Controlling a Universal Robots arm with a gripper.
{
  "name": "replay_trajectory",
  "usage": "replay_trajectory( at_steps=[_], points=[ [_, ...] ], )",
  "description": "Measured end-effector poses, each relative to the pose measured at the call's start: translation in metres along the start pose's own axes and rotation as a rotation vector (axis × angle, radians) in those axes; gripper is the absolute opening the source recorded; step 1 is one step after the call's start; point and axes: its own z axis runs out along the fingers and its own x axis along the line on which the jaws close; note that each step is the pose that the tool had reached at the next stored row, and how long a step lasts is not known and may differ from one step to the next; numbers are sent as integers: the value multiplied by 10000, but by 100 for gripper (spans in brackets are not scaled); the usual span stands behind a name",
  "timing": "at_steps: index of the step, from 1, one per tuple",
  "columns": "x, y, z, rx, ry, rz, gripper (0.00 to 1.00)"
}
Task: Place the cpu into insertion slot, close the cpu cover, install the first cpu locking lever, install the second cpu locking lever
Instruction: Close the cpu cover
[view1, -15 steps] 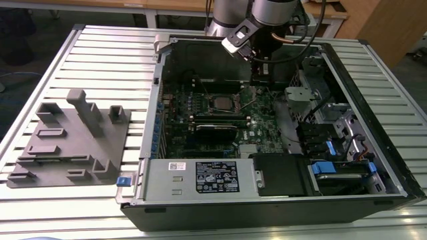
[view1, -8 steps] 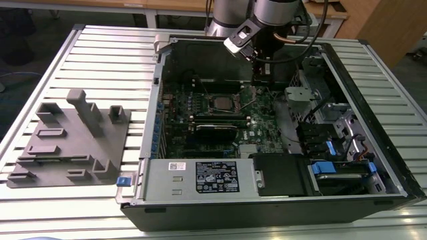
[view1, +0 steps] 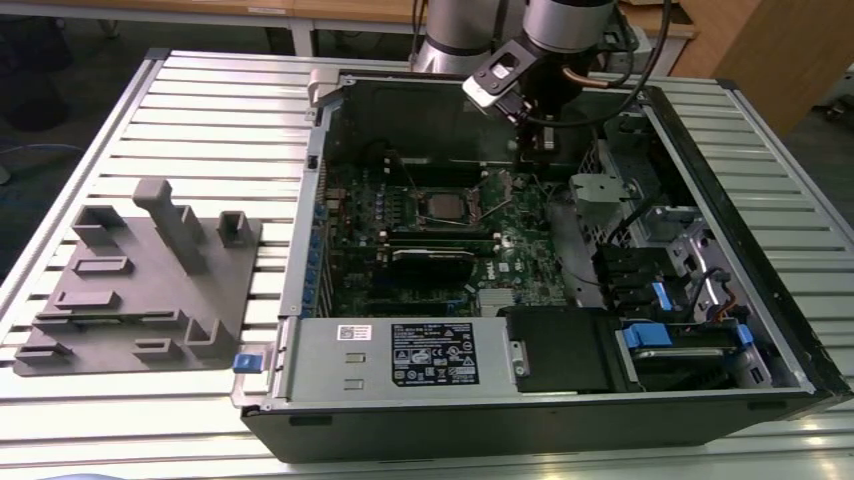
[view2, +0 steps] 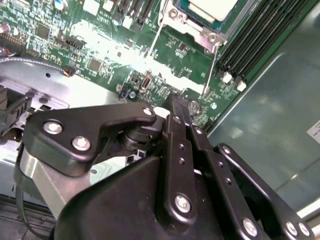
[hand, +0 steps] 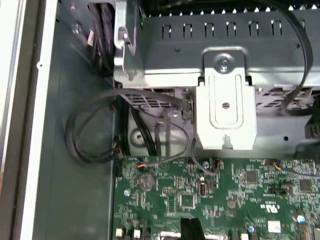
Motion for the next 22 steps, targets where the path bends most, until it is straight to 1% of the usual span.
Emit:
replay_trajectory(
  at_steps=[6,10,15,18,22],
  points=[
    [0,2,0,0,1,1,11],
    [0,36,2,0,1,0,11],
    [0,36,2,0,0,9,11],
    [0,37,3,-1,-9,142,11],
    [0,38,5,-3,-12,207,11]
  ],
)
